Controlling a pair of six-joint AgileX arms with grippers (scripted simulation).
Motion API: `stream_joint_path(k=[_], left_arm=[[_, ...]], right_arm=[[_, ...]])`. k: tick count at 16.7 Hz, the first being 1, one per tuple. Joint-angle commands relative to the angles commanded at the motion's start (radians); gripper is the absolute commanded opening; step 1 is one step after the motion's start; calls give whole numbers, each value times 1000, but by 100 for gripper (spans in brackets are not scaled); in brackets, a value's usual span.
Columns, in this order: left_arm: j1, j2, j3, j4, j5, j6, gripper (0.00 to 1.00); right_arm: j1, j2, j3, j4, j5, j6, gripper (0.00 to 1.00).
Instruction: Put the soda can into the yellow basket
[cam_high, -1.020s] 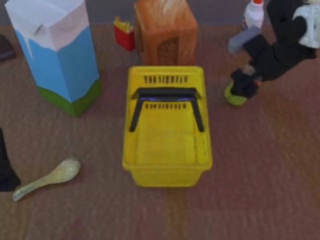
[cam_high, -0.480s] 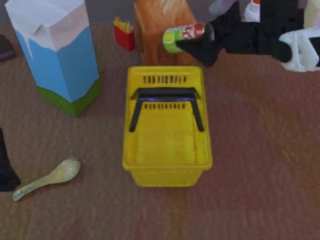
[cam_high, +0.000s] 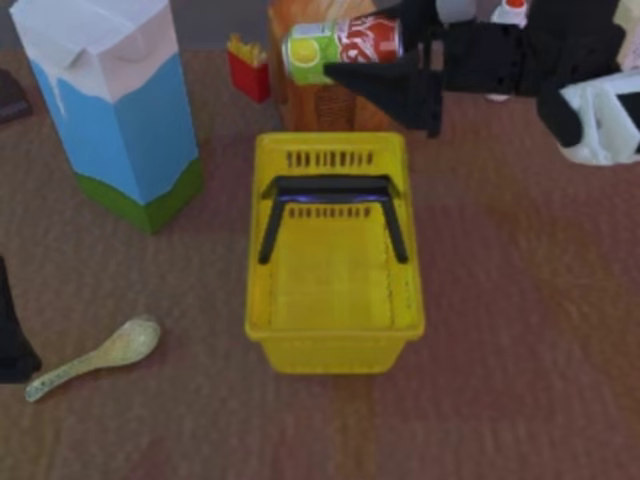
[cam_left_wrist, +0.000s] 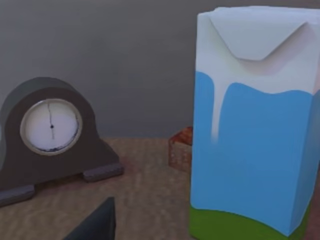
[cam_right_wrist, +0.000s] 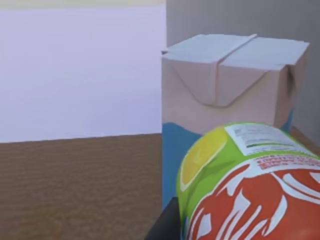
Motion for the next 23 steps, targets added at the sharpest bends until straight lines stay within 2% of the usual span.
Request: stream_joint_path(k=[2,8,15,20,23], left_arm=[[0,0,0,0,0,0,100],[0,0,0,0,0,0,100],[0,0,0,0,0,0,100],[0,0,0,0,0,0,100],[0,0,0,0,0,0,100]], right_arm=[[2,-5,-5,22,-16,8,0],[-2,15,-5,37,-17,8,0],[5,213,-53,285,-14,4,0],[6,239,-61,314,-12,2,0],[6,239,-61,314,-12,2,23]])
